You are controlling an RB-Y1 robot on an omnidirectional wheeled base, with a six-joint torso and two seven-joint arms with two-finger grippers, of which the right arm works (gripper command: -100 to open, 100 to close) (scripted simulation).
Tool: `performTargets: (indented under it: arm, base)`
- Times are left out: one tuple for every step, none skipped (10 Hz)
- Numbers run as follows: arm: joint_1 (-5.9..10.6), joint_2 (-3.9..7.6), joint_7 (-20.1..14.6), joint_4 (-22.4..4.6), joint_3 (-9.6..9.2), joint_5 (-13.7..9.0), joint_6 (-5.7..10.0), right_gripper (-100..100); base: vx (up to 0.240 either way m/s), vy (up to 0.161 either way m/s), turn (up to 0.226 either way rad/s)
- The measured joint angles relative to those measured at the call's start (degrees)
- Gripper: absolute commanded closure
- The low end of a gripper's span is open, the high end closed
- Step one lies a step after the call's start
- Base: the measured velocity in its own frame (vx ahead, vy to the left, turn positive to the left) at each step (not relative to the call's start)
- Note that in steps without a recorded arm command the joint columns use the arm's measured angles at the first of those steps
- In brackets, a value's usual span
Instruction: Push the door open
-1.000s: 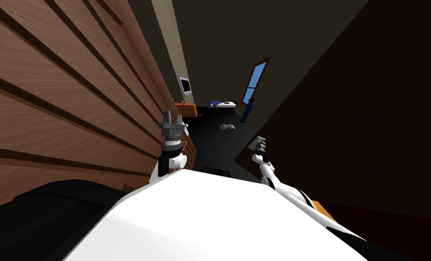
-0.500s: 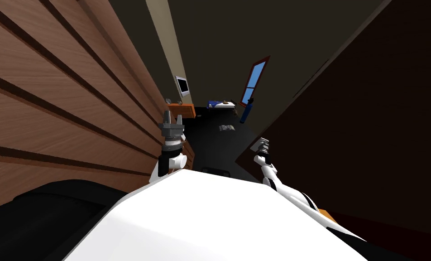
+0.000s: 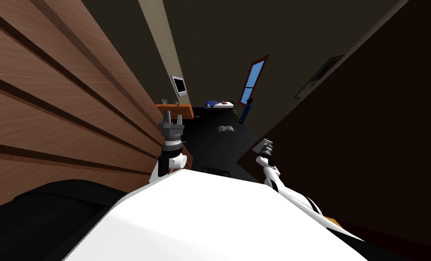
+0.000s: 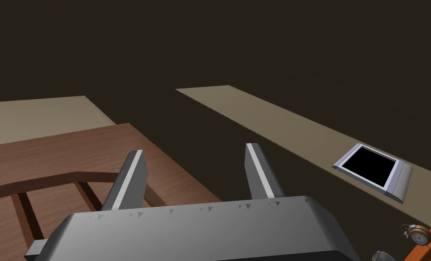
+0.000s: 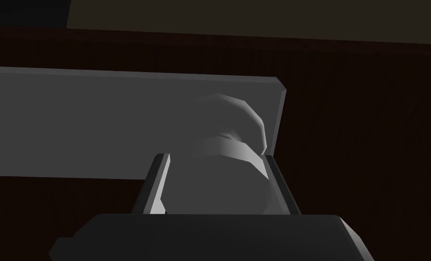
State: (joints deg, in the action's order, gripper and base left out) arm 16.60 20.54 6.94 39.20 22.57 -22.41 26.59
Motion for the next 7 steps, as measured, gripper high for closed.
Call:
performTargets:
  arm:
    - [0.61, 0.48, 0.1, -1.1, 0.18, -0.1, 0.48, 100]
    - [1.04, 0.94, 0.0, -2.3, 0.48, -0.2, 1.06, 100]
    - [0.66, 0.95, 0.2, -2.3, 1.03, -0.4, 1.18, 100]
    - [0.82, 1.5, 0.0, -3.5, 1.29, -0.6, 1.68, 100]
    - [0.79, 1.71, 0.3, -3.7, 1.99, -0.8, 1.82, 100]
    - [0.53, 1.71, 0.8, -3.4, 2.84, -1.1, 1.69, 100]
    - [-0.06, 2.1, 1.0, -2.8, 3.42, -1.4, 1.25, 100]
  base:
    - [0.14, 0.024, -0.03]
    - [0.202, 0.021, -0.058]
    - [0.216, 0.052, -0.072]
    - [0.184, 0.056, -0.071]
    - [0.203, 0.047, -0.07]
    - [0.197, 0.058, -0.048]
    - [0.214, 0.037, -0.066]
